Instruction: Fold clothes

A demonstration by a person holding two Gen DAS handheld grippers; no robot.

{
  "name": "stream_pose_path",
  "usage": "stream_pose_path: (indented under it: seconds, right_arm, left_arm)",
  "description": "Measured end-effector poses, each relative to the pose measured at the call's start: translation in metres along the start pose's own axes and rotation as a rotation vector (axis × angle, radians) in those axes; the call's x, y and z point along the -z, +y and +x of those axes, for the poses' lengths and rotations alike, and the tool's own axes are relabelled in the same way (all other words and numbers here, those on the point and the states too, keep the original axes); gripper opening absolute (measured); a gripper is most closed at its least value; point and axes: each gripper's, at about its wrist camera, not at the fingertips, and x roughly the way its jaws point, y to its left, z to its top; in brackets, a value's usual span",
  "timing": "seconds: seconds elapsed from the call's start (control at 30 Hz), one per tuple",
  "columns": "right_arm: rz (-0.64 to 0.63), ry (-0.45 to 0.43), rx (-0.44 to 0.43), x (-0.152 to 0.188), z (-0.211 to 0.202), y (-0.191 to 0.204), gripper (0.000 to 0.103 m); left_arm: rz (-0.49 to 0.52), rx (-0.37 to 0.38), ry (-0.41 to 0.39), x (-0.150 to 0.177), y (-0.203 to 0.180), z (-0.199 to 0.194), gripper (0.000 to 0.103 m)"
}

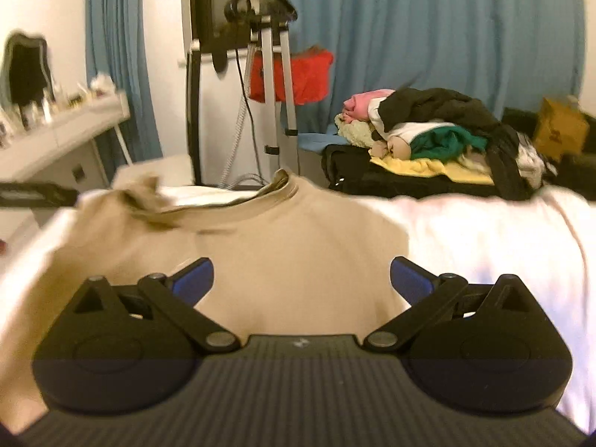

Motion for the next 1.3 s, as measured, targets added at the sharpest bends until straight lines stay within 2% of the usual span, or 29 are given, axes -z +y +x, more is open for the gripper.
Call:
stream_pose_path:
  seconds: [0.13, 0.27, 0.33, 0.43, 0.57, 0.6, 0.67, 0.7, 0.77, 0.83, 0.9, 1.03, 1.17, 1.23, 1.3]
  right_arm:
    - [0.054, -0.049, -0.057, 0.038, -0.086, 0.008, 0.103]
    - [0.096, -0.090, -0.095, 0.064, -0.137, 0.006, 0.103]
    - [0.128, -0.099, -0.115, 0.070, -0.148, 0.001, 0.103]
    - [0.173, -0.102, -0.121, 0.075, -0.153, -0.005, 0.103]
    - [0.188, -0.121, -0.085, 0.083, -0.147, -0.007, 0.103]
    - [0.181, -0.123, -0.076, 0.085, -0.143, -0.006, 0.099]
    - [0.167, -0.126, -0.060, 0.088, -0.133, -0.004, 0.086]
    - [0.162, -0.120, -0.057, 0.089, -0.126, -0.003, 0.075]
    - [0.169, -0.107, -0.066, 0.092, -0.108, -0.002, 0.073]
    - [0.192, -0.072, -0.090, 0.096, -0.089, -0.003, 0.064]
    - [0.197, -0.042, -0.099, 0.102, -0.071, -0.002, 0.063]
    - [0.202, 0.013, -0.085, 0.115, -0.032, -0.002, 0.061]
    - [0.238, 0.047, -0.078, 0.120, 0.000, -0.007, 0.061]
    - [0.234, 0.041, -0.066, 0.121, 0.006, -0.007, 0.061]
    - [0.230, 0.032, -0.058, 0.122, 0.009, -0.008, 0.061]
  left_arm:
    - [-0.032, 0.038, -0.020, 0.054, 0.000, -0.073, 0.103]
    - [-0.081, 0.106, -0.006, 0.105, 0.010, -0.127, 0.103]
    - [-0.113, 0.111, 0.007, 0.120, 0.022, -0.137, 0.102]
    - [-0.138, 0.076, 0.021, 0.126, 0.035, -0.131, 0.096]
    - [-0.152, 0.018, 0.042, 0.113, 0.041, -0.093, 0.093]
    - [-0.138, 0.006, 0.037, 0.105, 0.038, -0.078, 0.092]
    - [-0.108, -0.006, 0.024, 0.089, 0.030, -0.049, 0.091]
    - [-0.090, -0.011, 0.015, 0.080, 0.023, -0.031, 0.090]
    - [-0.059, -0.021, -0.006, 0.064, 0.010, 0.005, 0.087]
    - [-0.031, -0.026, -0.026, 0.048, -0.004, 0.043, 0.081]
    - [-0.014, -0.021, -0.033, 0.032, -0.015, 0.081, 0.070]
    - [-0.003, -0.052, -0.014, 0.001, -0.033, 0.151, 0.057]
    - [-0.052, -0.112, 0.033, -0.027, -0.043, 0.200, 0.056]
    - [-0.053, -0.131, 0.049, -0.034, -0.047, 0.211, 0.057]
    - [-0.053, -0.114, 0.051, -0.036, -0.049, 0.210, 0.063]
